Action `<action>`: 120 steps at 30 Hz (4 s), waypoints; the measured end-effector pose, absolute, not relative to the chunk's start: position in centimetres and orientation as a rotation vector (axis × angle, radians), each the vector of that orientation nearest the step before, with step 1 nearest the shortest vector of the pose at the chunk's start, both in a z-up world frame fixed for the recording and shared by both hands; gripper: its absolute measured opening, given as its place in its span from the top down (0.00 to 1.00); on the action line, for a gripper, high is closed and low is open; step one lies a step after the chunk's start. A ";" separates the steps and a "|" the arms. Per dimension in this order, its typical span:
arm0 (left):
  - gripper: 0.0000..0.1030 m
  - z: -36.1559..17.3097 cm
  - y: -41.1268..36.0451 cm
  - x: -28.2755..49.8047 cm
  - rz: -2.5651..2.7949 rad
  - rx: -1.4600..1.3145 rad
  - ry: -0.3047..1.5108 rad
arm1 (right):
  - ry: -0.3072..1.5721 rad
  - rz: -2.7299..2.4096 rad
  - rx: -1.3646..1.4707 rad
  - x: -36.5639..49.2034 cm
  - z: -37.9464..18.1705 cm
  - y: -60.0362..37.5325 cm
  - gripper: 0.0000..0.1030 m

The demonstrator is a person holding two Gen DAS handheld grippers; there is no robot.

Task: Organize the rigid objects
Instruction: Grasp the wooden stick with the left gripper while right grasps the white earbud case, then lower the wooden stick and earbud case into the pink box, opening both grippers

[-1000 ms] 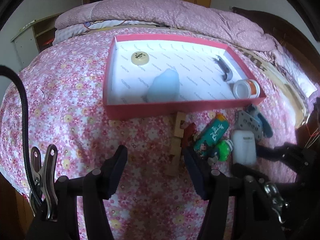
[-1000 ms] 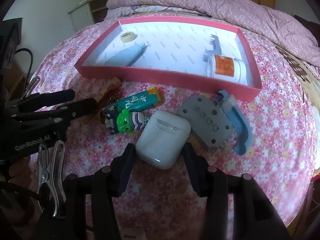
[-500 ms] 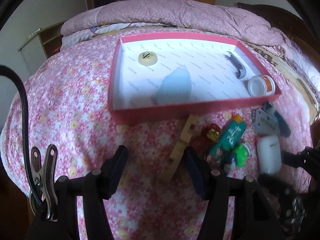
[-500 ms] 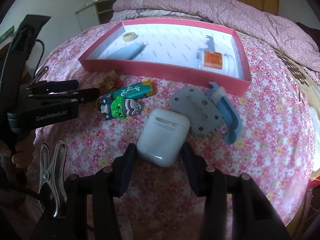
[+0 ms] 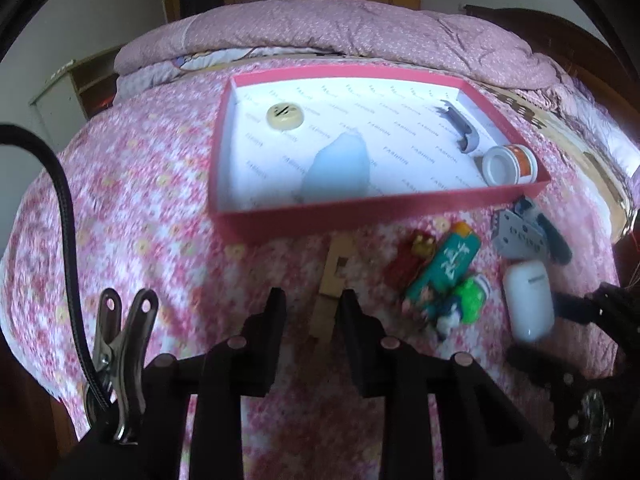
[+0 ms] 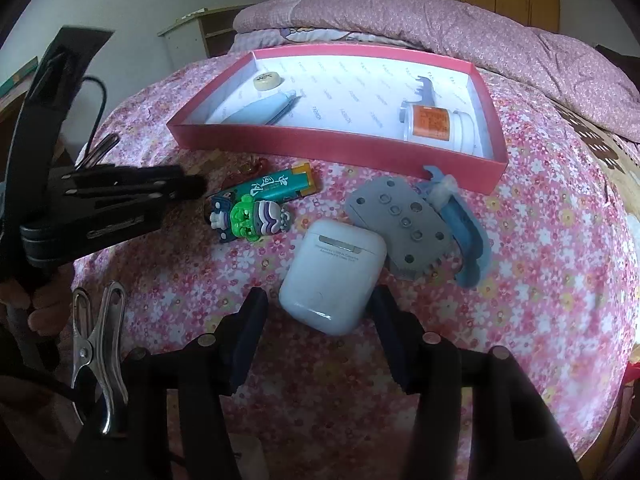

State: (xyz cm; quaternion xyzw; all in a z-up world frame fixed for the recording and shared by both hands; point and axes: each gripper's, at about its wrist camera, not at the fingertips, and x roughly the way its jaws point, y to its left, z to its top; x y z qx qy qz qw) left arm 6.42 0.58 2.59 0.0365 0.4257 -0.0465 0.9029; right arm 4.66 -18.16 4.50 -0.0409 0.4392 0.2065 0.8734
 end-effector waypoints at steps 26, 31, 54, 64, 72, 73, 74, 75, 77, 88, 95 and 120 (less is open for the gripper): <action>0.88 4.0 2.0 3.9 -0.157 -0.008 0.817 | 0.928 0.429 -0.042 4.3 5.4 -17.9 0.55; 0.89 5.2 2.4 3.4 -0.173 -0.028 0.789 | 0.901 0.443 -0.034 3.7 6.3 -17.9 0.55; 0.68 2.4 1.3 4.3 -0.151 0.033 0.872 | 0.918 0.461 0.044 3.8 6.3 -18.9 0.54; 0.89 3.6 1.5 4.8 -0.208 -0.003 0.836 | 0.936 0.476 0.061 4.7 6.0 -19.2 0.54; 0.89 7.8 1.5 5.7 -0.225 -0.013 0.747 | 0.902 0.508 0.049 6.0 8.2 -18.9 0.54; 0.89 8.1 1.4 6.1 -0.225 -0.007 0.741 | 0.893 0.514 0.048 6.4 8.7 -18.7 0.54; 0.89 8.3 1.3 6.6 -0.222 0.001 0.735 | 0.889 0.517 0.049 6.7 9.0 -18.7 0.54; 0.89 8.5 1.2 7.1 -0.217 0.008 0.732 | 0.886 0.520 0.051 7.0 9.3 -18.6 0.54; 0.89 8.8 1.1 8.1 -0.220 0.008 0.728 | 0.881 0.520 0.055 7.9 9.9 -18.6 0.54; 0.89 8.5 -0.3 13.4 -0.218 0.015 0.728 | 0.870 0.485 0.063 12.7 10.5 -18.1 0.54; 0.89 6.8 -0.6 15.3 -0.201 0.002 0.757 | 0.871 0.446 0.041 15.3 9.7 -17.5 0.54; 0.57 6.7 -1.0 15.4 -0.155 0.009 0.729 | 0.821 0.422 0.031 15.9 9.7 -16.9 0.59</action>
